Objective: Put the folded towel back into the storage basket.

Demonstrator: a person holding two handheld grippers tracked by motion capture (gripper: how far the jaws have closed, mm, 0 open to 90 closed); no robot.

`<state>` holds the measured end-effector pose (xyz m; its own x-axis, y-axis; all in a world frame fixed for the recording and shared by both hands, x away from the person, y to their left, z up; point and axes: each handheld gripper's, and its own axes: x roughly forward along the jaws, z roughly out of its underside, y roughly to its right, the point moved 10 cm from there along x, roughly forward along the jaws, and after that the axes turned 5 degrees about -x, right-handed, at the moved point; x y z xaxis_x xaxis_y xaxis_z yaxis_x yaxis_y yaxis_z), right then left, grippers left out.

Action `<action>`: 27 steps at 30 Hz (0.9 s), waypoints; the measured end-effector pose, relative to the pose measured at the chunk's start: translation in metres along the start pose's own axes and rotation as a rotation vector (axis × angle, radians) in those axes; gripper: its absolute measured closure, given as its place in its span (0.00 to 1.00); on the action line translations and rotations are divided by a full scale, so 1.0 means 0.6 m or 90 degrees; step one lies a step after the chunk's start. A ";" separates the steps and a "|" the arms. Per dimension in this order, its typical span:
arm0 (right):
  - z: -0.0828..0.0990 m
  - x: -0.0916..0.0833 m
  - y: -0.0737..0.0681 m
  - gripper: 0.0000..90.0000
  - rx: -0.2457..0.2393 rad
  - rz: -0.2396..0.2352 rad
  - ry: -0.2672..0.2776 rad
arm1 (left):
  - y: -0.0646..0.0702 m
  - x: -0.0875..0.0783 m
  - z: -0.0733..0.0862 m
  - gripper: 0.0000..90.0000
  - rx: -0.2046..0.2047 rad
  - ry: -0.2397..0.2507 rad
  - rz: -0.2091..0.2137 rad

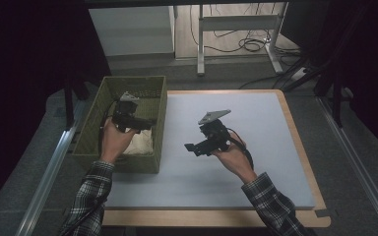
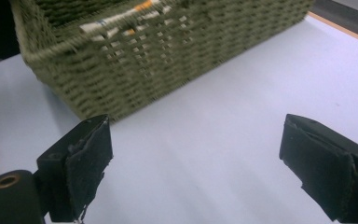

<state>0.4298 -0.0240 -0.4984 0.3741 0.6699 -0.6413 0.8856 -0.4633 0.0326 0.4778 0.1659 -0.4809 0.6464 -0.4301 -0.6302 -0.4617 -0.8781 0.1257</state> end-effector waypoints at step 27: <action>0.118 -0.094 0.053 0.11 0.017 0.038 -0.007 | 0.143 0.026 -0.013 0.02 0.079 0.008 0.016</action>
<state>0.4174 -0.1177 -0.5154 0.4227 0.6340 -0.6476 0.8540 -0.5178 0.0506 0.4528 0.0822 -0.4736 0.6406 -0.4546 -0.6188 -0.5489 -0.8347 0.0449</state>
